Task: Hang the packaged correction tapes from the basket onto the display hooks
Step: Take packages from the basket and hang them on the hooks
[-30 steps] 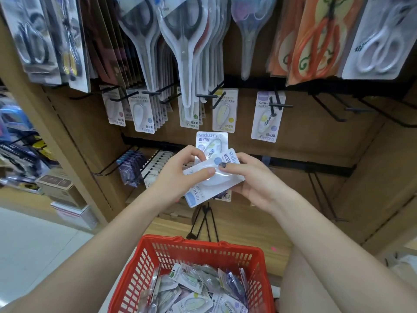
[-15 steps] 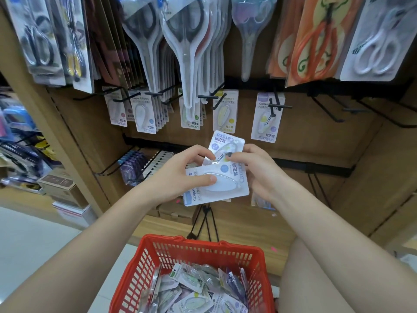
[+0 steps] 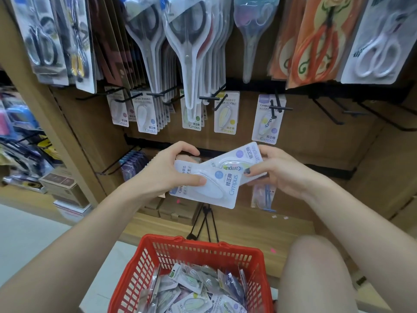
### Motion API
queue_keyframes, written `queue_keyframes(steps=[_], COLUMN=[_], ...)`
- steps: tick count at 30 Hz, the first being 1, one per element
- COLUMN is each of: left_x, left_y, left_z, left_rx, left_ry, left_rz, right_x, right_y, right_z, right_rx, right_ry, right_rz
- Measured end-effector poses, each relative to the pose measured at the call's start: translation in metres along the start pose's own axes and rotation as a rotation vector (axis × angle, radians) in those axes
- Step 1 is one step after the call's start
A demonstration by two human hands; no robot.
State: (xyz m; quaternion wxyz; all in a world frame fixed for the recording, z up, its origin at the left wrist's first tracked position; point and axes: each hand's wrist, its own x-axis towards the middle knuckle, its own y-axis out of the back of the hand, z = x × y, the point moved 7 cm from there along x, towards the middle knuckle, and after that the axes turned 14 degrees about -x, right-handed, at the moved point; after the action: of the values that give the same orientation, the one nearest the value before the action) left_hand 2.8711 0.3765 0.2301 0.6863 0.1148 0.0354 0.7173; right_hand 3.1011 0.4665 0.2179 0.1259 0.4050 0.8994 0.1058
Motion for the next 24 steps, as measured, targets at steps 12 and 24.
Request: queue_keyframes(steps=[12, 24], left_x=[0.008, -0.008], left_y=[0.005, -0.041], left_z=[-0.016, -0.027], left_rx=[-0.037, -0.747], left_ry=[0.046, 0.070], left_rz=[0.134, 0.202], right_x=[-0.021, -0.022], right_y=[-0.044, -0.093], right_z=[0.021, 0.039], right_rx=[0.467, 0.889], right_ry=[0.051, -0.089], right_rz=[0.105, 0.338])
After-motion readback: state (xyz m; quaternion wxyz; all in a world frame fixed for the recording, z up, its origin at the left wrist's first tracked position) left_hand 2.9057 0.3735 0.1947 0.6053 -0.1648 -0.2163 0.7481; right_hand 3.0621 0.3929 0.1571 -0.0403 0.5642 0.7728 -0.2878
